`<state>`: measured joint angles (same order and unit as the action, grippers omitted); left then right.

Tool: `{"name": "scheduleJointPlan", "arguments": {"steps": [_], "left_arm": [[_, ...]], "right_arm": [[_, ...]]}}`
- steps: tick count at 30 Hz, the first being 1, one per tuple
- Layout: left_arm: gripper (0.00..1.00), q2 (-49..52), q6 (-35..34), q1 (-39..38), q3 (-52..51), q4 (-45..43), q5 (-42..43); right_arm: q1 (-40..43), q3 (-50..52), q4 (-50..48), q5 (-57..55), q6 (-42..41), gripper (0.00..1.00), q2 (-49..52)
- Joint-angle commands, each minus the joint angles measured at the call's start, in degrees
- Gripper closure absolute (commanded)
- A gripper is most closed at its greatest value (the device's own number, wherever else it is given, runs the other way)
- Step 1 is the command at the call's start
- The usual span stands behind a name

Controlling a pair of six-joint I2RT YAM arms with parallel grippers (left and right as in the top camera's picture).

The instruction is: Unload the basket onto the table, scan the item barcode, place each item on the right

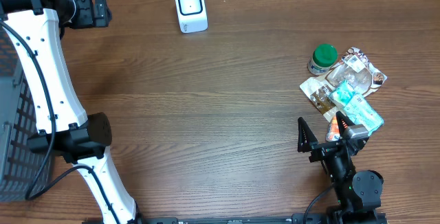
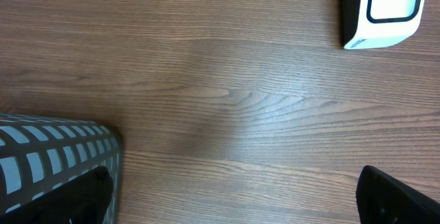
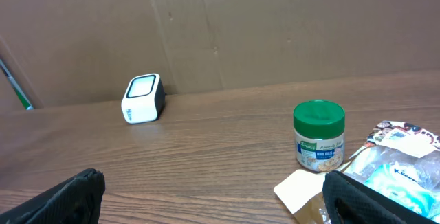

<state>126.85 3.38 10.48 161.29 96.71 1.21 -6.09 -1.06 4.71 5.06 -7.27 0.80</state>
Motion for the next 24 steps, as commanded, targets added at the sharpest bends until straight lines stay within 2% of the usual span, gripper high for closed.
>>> {"name": "scheduleJointPlan", "arguments": {"steps": [1, 13, 19, 24], "left_arm": [[0.00, -1.70, 0.50, -0.44, 0.44, 0.09, -0.17], [0.01, -3.04, 0.50, -1.22, 0.15, 0.09, -0.17], [0.00, -14.82, 0.50, -2.34, -10.82, -0.04, -0.17], [0.00, -27.91, 0.50, -6.91, -21.77, 0.00, -0.17]], "right_arm": [[-0.28, 0.59, -0.24, -0.70, 0.07, 0.00, -0.63], [-0.28, 0.59, -0.24, -0.70, 0.07, 0.00, -0.63], [-0.28, 0.59, -0.24, -0.70, 0.07, 0.00, -0.63], [-0.28, 0.59, -0.24, -0.70, 0.07, 0.00, -0.63]]}}
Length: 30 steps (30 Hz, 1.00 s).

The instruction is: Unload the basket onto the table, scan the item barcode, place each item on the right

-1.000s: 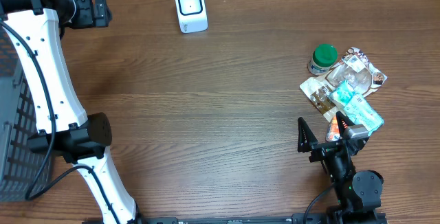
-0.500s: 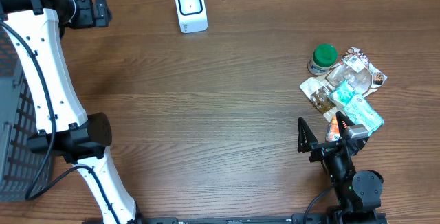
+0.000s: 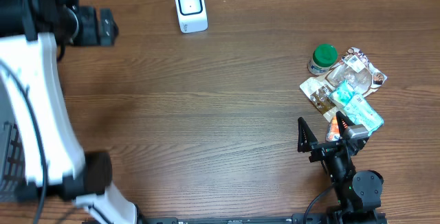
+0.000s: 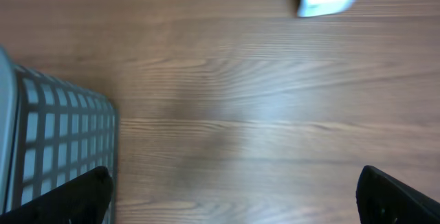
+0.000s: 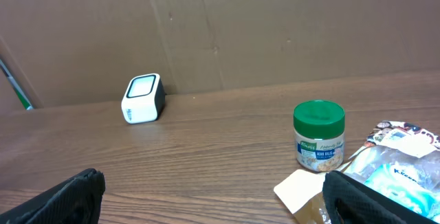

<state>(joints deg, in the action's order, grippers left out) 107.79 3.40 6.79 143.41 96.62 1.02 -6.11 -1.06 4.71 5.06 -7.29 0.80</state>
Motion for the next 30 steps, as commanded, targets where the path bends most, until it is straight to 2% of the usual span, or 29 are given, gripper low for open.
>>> {"name": "scheduleJointPlan", "arguments": {"steps": [1, 9, 11, 15, 19, 24, 30], "left_arm": [[0.01, -13.49, 0.48, -5.38, -6.80, 0.09, 0.02], [0.01, -28.28, 0.55, -6.71, -16.87, -0.26, -0.26], [0.00, -31.56, 0.50, -6.71, -20.02, -2.71, -0.11], [0.00, -39.39, 0.46, -6.71, -32.24, -18.36, 3.32], [0.01, -50.16, 0.44, -6.71, -51.76, -40.92, 9.25], [0.01, -61.24, 0.44, -6.71, -74.20, -63.41, 14.51], [0.00, -74.18, 0.22, -6.84, -100.45, -83.91, 16.65]], "right_arm": [[-0.26, 0.59, -0.24, -0.70, 0.09, 0.00, -0.63], [-0.26, 0.59, -0.24, -0.70, 0.09, 0.00, -0.63], [-0.26, 0.59, -0.24, -0.70, 0.09, 0.00, -0.63], [-0.26, 0.59, -0.24, -0.70, 0.09, 0.00, -0.63], [-0.26, 0.59, -0.24, -0.70, 0.09, 0.00, -0.63], [-0.26, 0.59, -0.24, -0.70, 0.09, 0.00, -0.63], [-0.26, 0.59, -0.24, -0.70, 0.09, 0.00, -0.63]]}}
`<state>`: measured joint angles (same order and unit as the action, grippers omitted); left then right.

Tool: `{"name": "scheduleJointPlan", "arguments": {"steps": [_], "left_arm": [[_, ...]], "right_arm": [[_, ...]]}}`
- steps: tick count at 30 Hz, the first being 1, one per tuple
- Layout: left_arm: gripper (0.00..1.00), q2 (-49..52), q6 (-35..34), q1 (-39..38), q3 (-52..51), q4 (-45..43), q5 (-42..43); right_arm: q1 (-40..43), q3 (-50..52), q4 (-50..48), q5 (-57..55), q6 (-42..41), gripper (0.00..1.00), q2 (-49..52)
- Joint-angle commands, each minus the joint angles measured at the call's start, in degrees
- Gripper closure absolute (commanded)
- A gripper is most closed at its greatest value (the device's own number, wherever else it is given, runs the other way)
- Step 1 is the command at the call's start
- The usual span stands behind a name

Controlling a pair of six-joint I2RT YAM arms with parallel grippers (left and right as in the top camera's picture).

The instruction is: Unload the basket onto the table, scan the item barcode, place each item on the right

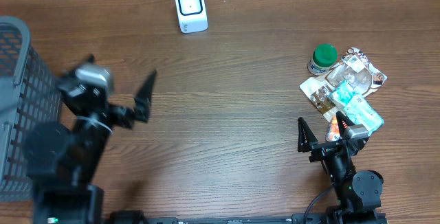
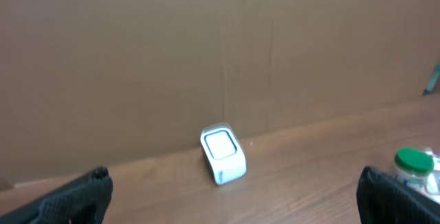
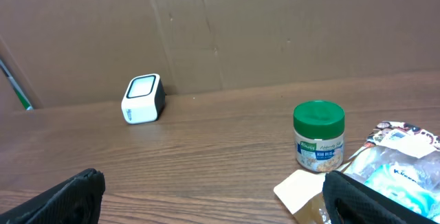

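The white barcode scanner (image 1: 190,8) stands at the back of the table, also seen in the wrist views (image 2: 223,154) (image 3: 143,98). The items lie in a pile at the right: a green-lidded jar (image 1: 322,58) (image 3: 318,136) (image 2: 414,165), several flat packets (image 1: 347,86) and a teal packet (image 1: 357,109). My right gripper (image 1: 322,129) (image 3: 213,200) sits open just in front of the pile, its right finger beside the packets. My left gripper (image 1: 108,86) (image 2: 230,196) is open and empty at the near left, facing the scanner.
A grey mesh basket (image 1: 17,80) stands at the table's left edge, close beside the left arm. A brown cardboard wall (image 3: 275,25) runs along the back of the table behind the scanner.
My left arm has gone from the back left corner to the near left. Its camera now looks level across the table at the scanner instead of down. The right arm has not moved.
My left gripper first hung open at the back left, looking down at the table between the basket and the scanner. It was then a little higher in the same area. Now it is low at the near left. The right gripper and the pile stayed as they were.
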<state>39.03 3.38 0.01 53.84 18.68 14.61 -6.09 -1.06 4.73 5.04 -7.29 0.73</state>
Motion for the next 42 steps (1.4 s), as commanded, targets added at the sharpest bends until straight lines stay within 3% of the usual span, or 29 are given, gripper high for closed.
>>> {"name": "scheduleJointPlan", "arguments": {"steps": [1, 11, 17, 21, 28, 34, 42], "left_arm": [[0.00, -7.21, 0.26, -0.07, -14.32, -8.44, 3.04], [0.00, -23.37, 1.40, -0.07, -38.71, -22.56, 1.09], [0.00, -34.73, 1.42, -0.04, -47.17, -24.50, -2.93], [0.00, -38.95, 1.44, -0.04, -50.23, -23.85, -2.97], [0.00, -38.84, 3.39, -0.04, -53.20, -23.19, -2.78], [0.00, -38.84, 4.39, 0.02, -53.57, -15.26, -2.78], [0.00, -38.84, 4.15, 0.00, -53.57, -15.39, -2.97]], "right_arm": [[-0.28, 0.59, -0.26, -0.68, 0.09, 0.00, -0.57], [-0.28, 0.59, -0.26, -0.68, 0.09, 0.00, -0.57], [-0.28, 0.59, -0.26, -0.68, 0.09, 0.00, -0.57], [-0.28, 0.59, -0.26, -0.68, 0.09, 0.00, -0.57], [-0.28, 0.59, -0.26, -0.68, 0.09, 0.00, -0.57], [-0.28, 0.59, -0.26, -0.70, 0.09, 0.00, -0.57], [-0.28, 0.59, -0.26, -0.68, 0.09, 0.00, -0.57]]}}
